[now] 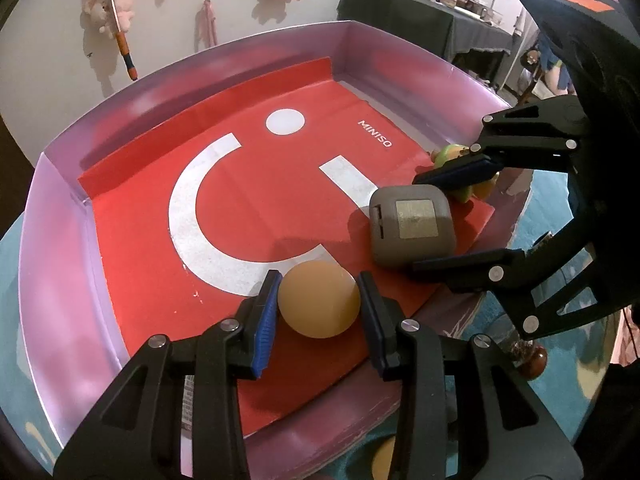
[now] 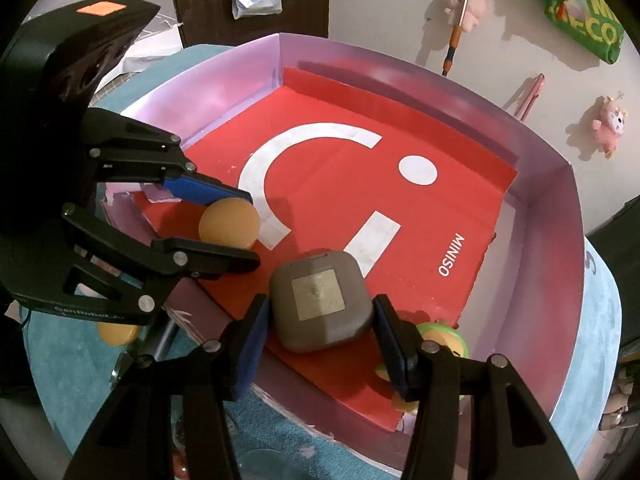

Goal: Organize rigid objects
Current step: 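Carry the brown case into the box with the right tool while the left tool lowers the disc, then withdraw both tools from the pink box back over the table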

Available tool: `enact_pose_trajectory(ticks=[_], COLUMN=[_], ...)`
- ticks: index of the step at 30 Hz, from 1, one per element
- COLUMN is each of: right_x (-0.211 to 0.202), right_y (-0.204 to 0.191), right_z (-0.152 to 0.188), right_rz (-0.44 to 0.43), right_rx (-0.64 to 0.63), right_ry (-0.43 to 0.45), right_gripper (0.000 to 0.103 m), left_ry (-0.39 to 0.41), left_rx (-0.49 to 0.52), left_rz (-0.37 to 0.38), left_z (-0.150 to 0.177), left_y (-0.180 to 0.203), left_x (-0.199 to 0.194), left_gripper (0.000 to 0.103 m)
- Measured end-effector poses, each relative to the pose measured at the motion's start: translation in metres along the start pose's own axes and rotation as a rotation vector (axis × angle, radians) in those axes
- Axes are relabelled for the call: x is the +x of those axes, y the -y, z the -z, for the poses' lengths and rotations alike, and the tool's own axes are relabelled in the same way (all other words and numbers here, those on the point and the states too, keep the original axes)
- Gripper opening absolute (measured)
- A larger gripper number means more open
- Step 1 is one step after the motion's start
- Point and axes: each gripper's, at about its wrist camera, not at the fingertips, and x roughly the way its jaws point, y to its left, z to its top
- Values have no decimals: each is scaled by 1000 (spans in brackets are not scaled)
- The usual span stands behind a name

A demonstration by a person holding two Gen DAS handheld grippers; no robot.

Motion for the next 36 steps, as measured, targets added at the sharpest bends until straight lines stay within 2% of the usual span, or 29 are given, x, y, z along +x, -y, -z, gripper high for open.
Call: enact_pose_trajectory(ticks=[5,19,21,24,28,30,32,36], right_x=[2,3,-1,-15,-45,-59,-77,-110], right_y=[2,-1,-1,-2,-6,-8,-14,-25], right_z=[-2,-4,-3,-1,2,6,11,24], right_rz=[-7,7,15,22,39,48,52,63], right_rx=[-1,-8,-4,4,24,37,52,94], right_ry=[-6,-11,-8,22,80,108,147,229], right_gripper=[57,60,60,67,69,73,81,92], left_ry=[-1,14,35,66,130,170,210,296], left_rx=[8,-26,-36,-53,-76,-98,-120,-146], left_rz=[-7,-3,3,-1,-11,-26,-44,-118], left_z=[2,2,5,8,16,23,32,51], left_y=[2,-2,-2,0,6,11,17,35], left_x=[-1,-8,-17,-33,-65,-82,-97,-128], left_gripper=[52,53,53,64,67,71,77,82])
